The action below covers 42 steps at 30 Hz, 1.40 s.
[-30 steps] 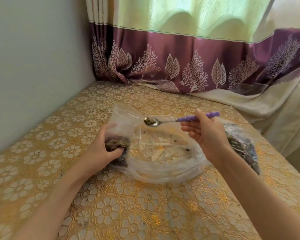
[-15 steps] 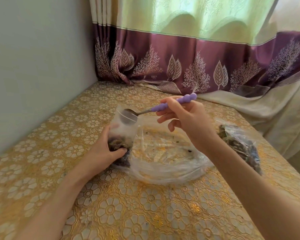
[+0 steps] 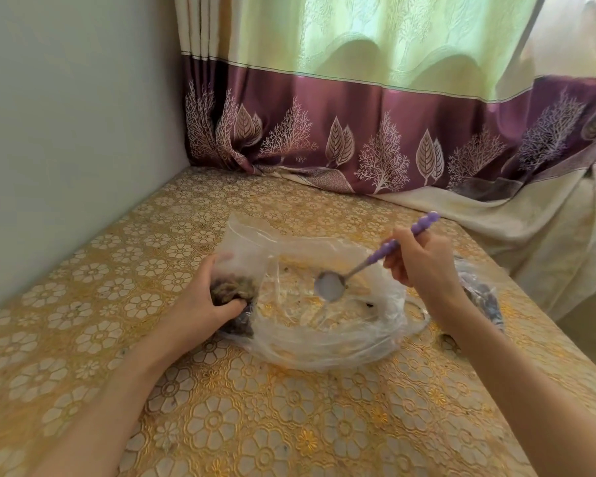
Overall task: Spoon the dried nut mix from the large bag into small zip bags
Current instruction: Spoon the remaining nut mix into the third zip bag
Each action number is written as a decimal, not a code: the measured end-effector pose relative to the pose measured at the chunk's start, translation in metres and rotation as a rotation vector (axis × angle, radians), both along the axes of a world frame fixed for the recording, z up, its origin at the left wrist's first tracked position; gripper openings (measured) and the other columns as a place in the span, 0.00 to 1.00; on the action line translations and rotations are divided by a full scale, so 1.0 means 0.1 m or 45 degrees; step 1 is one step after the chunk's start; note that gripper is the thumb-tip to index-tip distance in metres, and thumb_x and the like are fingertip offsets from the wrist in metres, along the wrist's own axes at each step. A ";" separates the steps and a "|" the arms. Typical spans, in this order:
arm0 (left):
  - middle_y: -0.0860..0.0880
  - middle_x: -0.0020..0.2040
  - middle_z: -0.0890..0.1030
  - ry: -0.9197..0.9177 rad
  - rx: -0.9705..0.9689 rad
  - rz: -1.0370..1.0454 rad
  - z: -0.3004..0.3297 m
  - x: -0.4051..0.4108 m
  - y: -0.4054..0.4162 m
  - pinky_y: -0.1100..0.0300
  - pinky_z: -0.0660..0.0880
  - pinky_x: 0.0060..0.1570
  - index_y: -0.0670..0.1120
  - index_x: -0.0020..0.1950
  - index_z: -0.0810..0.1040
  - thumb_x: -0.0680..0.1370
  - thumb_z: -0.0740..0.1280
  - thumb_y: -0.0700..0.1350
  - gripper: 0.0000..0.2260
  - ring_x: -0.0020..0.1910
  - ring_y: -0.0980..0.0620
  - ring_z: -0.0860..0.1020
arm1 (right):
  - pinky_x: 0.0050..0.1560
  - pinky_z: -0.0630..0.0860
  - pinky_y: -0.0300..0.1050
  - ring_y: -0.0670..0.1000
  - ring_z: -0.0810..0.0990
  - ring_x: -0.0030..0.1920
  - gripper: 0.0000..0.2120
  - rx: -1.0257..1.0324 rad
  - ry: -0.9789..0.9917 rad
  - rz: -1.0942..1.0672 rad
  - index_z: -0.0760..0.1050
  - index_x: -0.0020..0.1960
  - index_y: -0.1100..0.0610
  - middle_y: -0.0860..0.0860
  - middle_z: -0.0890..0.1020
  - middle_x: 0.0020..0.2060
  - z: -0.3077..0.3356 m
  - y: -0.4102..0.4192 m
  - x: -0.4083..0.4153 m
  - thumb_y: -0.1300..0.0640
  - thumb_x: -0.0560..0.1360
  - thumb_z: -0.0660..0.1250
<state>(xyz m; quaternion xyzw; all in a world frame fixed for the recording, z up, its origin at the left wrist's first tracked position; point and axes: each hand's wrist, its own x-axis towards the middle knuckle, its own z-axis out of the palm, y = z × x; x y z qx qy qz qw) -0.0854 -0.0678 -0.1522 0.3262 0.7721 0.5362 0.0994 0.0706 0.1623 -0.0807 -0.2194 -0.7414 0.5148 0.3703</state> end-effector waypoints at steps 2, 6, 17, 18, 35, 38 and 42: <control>0.61 0.52 0.73 -0.005 0.001 0.005 0.00 0.00 0.00 0.69 0.69 0.41 0.60 0.64 0.63 0.73 0.71 0.38 0.28 0.48 0.65 0.73 | 0.21 0.67 0.34 0.47 0.71 0.23 0.17 0.041 -0.156 0.032 0.76 0.34 0.61 0.53 0.79 0.24 -0.06 0.02 0.03 0.62 0.79 0.58; 0.62 0.50 0.73 -0.015 -0.006 0.016 -0.01 0.00 0.00 0.71 0.69 0.39 0.60 0.64 0.63 0.73 0.71 0.38 0.28 0.45 0.68 0.74 | 0.20 0.66 0.34 0.47 0.70 0.22 0.20 -0.018 -0.295 0.095 0.78 0.31 0.62 0.63 0.81 0.30 -0.12 -0.01 0.09 0.61 0.79 0.58; 0.63 0.51 0.71 -0.019 -0.010 0.008 -0.02 -0.01 0.00 0.68 0.69 0.40 0.62 0.64 0.63 0.73 0.71 0.39 0.28 0.48 0.65 0.72 | 0.20 0.69 0.35 0.46 0.74 0.21 0.27 -0.372 -0.362 0.246 0.80 0.24 0.59 0.54 0.80 0.24 -0.33 -0.29 0.06 0.58 0.80 0.59; 0.63 0.51 0.71 -0.017 -0.008 0.009 -0.02 -0.01 0.00 0.69 0.69 0.40 0.62 0.64 0.63 0.73 0.71 0.39 0.28 0.47 0.65 0.72 | 0.21 0.70 0.35 0.46 0.75 0.21 0.27 -0.411 -0.358 0.253 0.80 0.25 0.60 0.55 0.81 0.25 -0.34 -0.32 0.04 0.58 0.80 0.59; 0.63 0.51 0.71 -0.020 0.007 0.001 -0.01 -0.01 0.01 0.67 0.71 0.42 0.61 0.65 0.63 0.73 0.70 0.37 0.28 0.48 0.64 0.73 | 0.22 0.73 0.34 0.46 0.76 0.22 0.22 -0.690 -0.205 0.122 0.79 0.31 0.63 0.55 0.82 0.26 -0.35 -0.30 -0.02 0.60 0.80 0.58; 0.63 0.51 0.71 -0.012 0.001 0.001 -0.01 -0.01 0.00 0.66 0.71 0.42 0.61 0.64 0.63 0.73 0.70 0.38 0.28 0.48 0.64 0.73 | 0.22 0.73 0.33 0.45 0.76 0.22 0.24 -0.733 -0.141 0.106 0.80 0.29 0.62 0.55 0.82 0.27 -0.33 -0.25 0.03 0.59 0.80 0.58; 0.63 0.51 0.71 -0.008 -0.014 0.003 -0.01 -0.01 0.00 0.58 0.73 0.50 0.63 0.63 0.63 0.73 0.70 0.38 0.28 0.50 0.63 0.72 | 0.23 0.73 0.33 0.46 0.77 0.23 0.17 -0.713 0.027 0.075 0.78 0.36 0.64 0.54 0.81 0.26 -0.20 -0.19 0.04 0.59 0.80 0.59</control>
